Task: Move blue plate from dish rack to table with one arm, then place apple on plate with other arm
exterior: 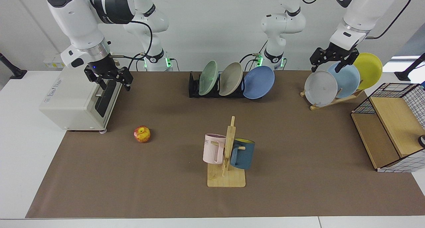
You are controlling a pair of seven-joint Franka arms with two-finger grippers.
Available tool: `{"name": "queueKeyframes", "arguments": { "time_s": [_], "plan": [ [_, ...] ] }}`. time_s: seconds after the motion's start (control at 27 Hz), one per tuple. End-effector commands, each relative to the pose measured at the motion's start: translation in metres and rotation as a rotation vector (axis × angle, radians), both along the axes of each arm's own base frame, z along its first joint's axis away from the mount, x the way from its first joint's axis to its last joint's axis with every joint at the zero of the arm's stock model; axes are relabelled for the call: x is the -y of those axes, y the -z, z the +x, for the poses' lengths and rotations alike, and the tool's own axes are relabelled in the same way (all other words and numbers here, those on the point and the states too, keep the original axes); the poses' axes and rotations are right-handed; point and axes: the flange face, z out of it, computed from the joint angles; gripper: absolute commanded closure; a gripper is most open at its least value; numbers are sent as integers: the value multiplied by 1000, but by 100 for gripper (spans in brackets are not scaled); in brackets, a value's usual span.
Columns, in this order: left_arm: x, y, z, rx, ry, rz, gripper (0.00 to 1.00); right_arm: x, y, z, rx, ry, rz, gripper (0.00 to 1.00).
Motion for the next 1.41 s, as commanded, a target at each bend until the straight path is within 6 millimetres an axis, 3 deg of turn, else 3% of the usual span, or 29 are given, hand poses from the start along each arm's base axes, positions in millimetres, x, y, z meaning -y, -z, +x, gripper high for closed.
{"name": "queueKeyframes", "arguments": {
  "time_s": [0.0, 1.37],
  "plan": [
    [1, -2, 0, 14, 0, -29, 0, -1, -2, -5, 1, 23, 15, 0],
    [24, 9, 2, 19, 35, -20, 0, -1, -2, -5, 1, 23, 15, 0]
  ]
}}
